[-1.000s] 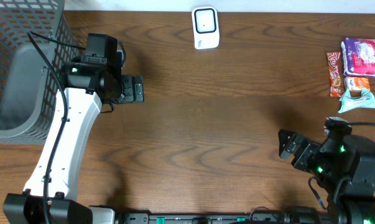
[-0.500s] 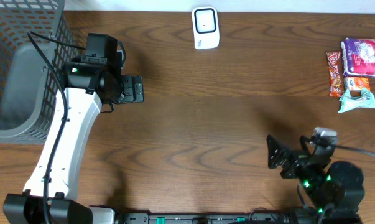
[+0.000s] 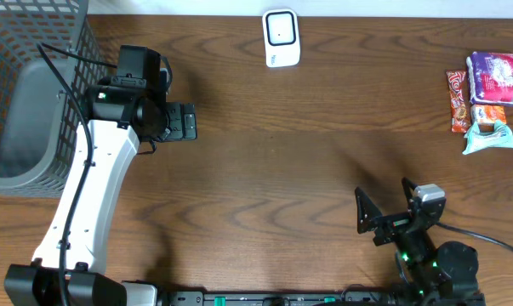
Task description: Scan the item barcode
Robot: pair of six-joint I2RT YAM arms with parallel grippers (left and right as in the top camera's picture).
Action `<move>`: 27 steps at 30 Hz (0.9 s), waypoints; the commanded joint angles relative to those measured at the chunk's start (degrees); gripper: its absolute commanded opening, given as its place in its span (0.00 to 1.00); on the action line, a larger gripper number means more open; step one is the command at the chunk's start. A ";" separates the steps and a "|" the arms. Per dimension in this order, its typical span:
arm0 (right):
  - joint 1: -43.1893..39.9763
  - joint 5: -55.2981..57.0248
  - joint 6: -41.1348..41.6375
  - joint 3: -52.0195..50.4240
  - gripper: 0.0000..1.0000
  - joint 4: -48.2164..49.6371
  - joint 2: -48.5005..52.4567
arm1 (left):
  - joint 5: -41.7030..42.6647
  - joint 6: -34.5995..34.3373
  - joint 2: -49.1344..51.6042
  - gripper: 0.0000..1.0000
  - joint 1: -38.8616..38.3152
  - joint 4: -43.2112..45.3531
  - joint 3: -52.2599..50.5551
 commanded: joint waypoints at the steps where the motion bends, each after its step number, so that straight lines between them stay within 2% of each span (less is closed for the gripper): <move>1: 0.48 0.09 -1.88 -2.78 0.99 3.19 -2.69 | -0.94 -0.46 0.22 0.98 0.09 -0.20 -0.15; 6: 0.50 0.11 -4.48 -4.31 0.99 6.93 -2.62 | -0.96 -0.48 0.22 0.98 0.09 -0.17 -0.15; 20: 0.50 0.52 -12.50 -4.57 0.99 8.48 -2.62 | -0.94 -0.46 0.22 0.98 0.09 -0.20 -0.15; 27: 0.50 0.52 -12.48 -8.79 0.99 17.38 -2.62 | -0.94 -0.48 0.22 0.98 0.09 -0.20 -0.15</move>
